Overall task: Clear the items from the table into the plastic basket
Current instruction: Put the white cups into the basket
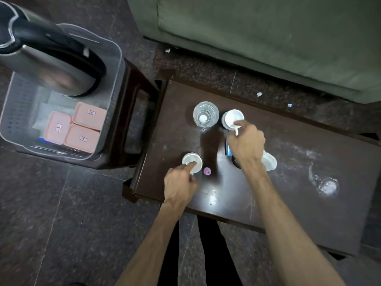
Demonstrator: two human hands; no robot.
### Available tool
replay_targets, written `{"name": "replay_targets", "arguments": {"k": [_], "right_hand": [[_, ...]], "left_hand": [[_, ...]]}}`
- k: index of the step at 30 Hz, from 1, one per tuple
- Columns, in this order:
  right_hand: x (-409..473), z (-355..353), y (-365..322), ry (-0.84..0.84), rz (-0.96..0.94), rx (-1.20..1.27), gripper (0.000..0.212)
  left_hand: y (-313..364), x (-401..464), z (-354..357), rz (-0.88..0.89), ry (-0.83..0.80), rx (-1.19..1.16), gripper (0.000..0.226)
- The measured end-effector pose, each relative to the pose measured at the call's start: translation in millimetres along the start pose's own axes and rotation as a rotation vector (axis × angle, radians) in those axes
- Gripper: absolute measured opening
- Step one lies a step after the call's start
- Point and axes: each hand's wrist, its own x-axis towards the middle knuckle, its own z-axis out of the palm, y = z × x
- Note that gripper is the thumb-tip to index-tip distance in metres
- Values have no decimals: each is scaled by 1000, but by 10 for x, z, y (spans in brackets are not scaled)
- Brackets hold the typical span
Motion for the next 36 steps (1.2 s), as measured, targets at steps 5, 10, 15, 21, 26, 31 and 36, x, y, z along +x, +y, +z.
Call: {"name": "replay_targets", "arguments": {"k": [5, 10, 15, 21, 26, 31, 36], "right_hand": [[388, 242, -66, -248, 65, -1, 45], [508, 489, 51, -213, 66, 23, 34], [520, 471, 182, -71, 16, 5, 33], [484, 135, 83, 116, -42, 76, 32], [305, -214, -329, 286, -230, 272, 24], [-127, -361, -1016, 308, -399, 427, 42], [-750, -105, -1658, 174, -649, 385, 42]], "left_hand": [[-128, 230, -57, 23, -74, 111, 51], [-273, 399, -124, 219, -95, 278, 35], [-294, 441, -110, 337, -102, 270, 17], [-270, 284, -122, 250, 154, 26, 15], [-267, 189, -367, 148, 471, -146, 10], [-364, 191, -830, 46, 821, -322, 9], [-811, 193, -1450, -60, 1050, -317, 23]]}}
